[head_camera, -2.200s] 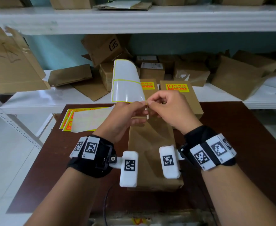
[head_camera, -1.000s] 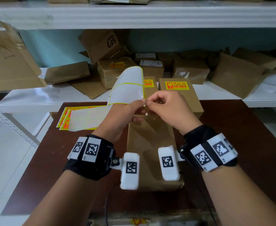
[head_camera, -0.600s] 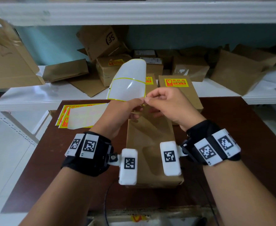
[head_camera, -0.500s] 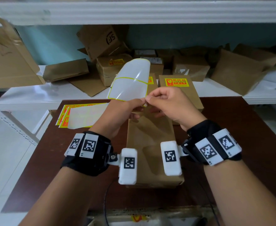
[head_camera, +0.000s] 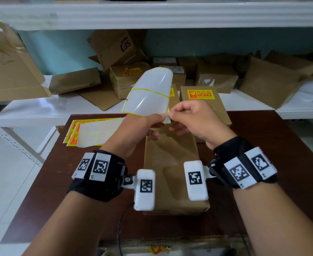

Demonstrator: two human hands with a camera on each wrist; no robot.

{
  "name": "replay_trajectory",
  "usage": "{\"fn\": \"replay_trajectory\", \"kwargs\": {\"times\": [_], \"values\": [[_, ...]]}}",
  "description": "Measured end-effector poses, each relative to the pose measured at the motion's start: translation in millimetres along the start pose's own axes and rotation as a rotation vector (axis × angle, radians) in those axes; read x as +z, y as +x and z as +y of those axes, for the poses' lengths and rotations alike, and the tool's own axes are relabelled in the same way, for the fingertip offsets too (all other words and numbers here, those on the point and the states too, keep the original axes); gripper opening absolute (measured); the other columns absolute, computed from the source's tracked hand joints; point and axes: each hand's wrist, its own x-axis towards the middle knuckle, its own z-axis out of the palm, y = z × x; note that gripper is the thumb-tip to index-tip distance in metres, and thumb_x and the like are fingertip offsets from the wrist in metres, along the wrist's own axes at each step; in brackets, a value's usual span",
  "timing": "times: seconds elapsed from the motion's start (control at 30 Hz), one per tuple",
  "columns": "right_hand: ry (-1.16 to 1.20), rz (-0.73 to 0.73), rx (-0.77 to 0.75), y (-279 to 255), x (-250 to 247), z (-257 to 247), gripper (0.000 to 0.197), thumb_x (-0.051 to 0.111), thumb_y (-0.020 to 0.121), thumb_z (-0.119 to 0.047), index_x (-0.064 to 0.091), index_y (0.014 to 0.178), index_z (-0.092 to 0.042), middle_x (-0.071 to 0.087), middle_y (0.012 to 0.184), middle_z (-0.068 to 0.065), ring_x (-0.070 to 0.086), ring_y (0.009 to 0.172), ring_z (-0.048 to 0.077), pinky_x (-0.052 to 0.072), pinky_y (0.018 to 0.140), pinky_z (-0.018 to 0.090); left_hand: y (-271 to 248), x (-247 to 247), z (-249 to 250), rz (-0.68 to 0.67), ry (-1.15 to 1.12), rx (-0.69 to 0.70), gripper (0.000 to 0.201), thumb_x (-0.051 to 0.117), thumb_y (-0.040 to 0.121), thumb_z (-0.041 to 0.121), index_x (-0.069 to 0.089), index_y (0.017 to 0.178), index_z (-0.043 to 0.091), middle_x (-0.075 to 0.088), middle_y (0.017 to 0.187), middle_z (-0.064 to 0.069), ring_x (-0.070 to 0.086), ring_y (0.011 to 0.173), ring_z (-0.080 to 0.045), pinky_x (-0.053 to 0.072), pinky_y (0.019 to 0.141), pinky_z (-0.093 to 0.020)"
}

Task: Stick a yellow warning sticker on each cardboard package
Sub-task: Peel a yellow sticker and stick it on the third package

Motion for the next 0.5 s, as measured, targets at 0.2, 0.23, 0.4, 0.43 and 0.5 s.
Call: {"fn": "replay_trajectory", "kwargs": {"times": [0.2, 0.23, 0.4, 0.43, 0.5], "values": [[0.014, -0.002, 0.018, -1.1, -0.2, -2.0, 0.014, 0.064, 0.095, -0.010, 0.069, 0.082, -0.014, 0.072, 0.079, 0.002, 0.075, 0.070, 0.020, 0.060, 0.065, 0.036, 0.9, -0.8, 0.0, 0.012, -0.016, -0.021, 0.022, 0.067, 0.090, 0.012, 0.069, 0.111, 0.007, 0.071, 0.098, -0.009, 0.065, 0.087, -0.025, 0.049, 0.071, -0.042], [0.018, -0.004, 0.020, -1.7, -0.3, -2.5, 0.014, 0.063, 0.095, -0.010, 0.068, 0.083, -0.014, 0.071, 0.079, 0.003, 0.075, 0.070, 0.020, 0.060, 0.063, 0.035, 0.8, -0.8, 0.4, 0.013, -0.016, -0.026, 0.022, 0.066, 0.091, 0.012, 0.069, 0.112, 0.005, 0.071, 0.098, -0.010, 0.065, 0.087, -0.025, 0.049, 0.071, -0.043], [0.040, 0.007, 0.036, -2.5, -2.6, -4.5, 0.013, 0.061, 0.096, -0.007, 0.067, 0.085, -0.011, 0.072, 0.085, 0.008, 0.074, 0.070, 0.021, 0.060, 0.061, 0.034, 0.2, -0.3, 3.2, 0.004, -0.007, -0.011, 0.014, 0.062, 0.094, 0.009, 0.067, 0.107, 0.010, 0.071, 0.088, -0.004, 0.065, 0.082, -0.022, 0.051, 0.068, -0.040], [0.043, 0.009, 0.038, -2.3, -2.5, -4.4, 0.013, 0.060, 0.096, -0.006, 0.067, 0.085, -0.011, 0.072, 0.086, 0.009, 0.074, 0.070, 0.021, 0.060, 0.062, 0.035, 0.1, -0.1, 3.2, 0.003, -0.010, -0.009, 0.013, 0.061, 0.094, 0.009, 0.067, 0.106, 0.010, 0.070, 0.086, -0.004, 0.064, 0.081, -0.022, 0.051, 0.068, -0.040], [0.059, 0.009, 0.045, -2.3, -1.5, -4.4, 0.014, 0.060, 0.096, -0.007, 0.066, 0.086, -0.012, 0.073, 0.087, 0.009, 0.075, 0.070, 0.022, 0.061, 0.062, 0.035, 0.3, -0.4, 3.3, 0.007, -0.015, -0.009, 0.012, 0.062, 0.094, 0.009, 0.068, 0.104, 0.009, 0.070, 0.084, -0.004, 0.064, 0.079, -0.021, 0.050, 0.068, -0.040]]}}
